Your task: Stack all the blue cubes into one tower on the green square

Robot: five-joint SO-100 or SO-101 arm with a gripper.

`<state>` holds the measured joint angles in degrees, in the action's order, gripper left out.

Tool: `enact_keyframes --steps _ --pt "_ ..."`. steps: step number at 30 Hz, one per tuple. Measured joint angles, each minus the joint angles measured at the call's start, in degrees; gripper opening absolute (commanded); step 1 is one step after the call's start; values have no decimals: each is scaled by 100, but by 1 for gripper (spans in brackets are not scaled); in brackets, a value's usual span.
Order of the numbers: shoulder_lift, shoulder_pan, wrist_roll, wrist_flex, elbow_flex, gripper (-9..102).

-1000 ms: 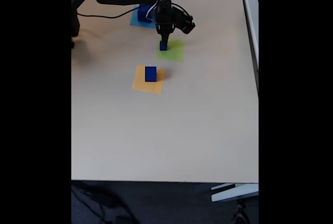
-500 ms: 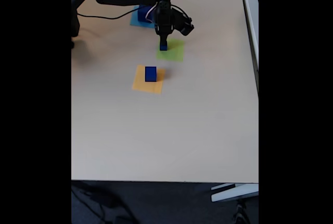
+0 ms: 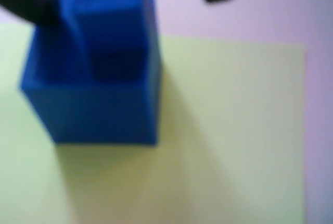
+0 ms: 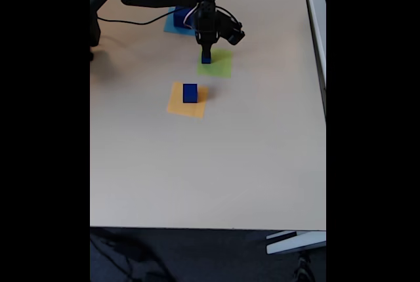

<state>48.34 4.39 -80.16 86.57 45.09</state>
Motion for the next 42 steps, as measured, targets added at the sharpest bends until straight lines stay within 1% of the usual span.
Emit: enact_keyframes --steps 2,15,19,23,31,34,42 --pt "0 0 0 0 0 11" --pt "0 53 53 -53 0 10" --pt "0 62 70 -53 0 2" --pt "0 53 70 -53 0 0" --pt "9 53 53 -70 97 0" --pt "202 53 -149 -123 413 0" --pt "747 -123 -791 325 633 0"
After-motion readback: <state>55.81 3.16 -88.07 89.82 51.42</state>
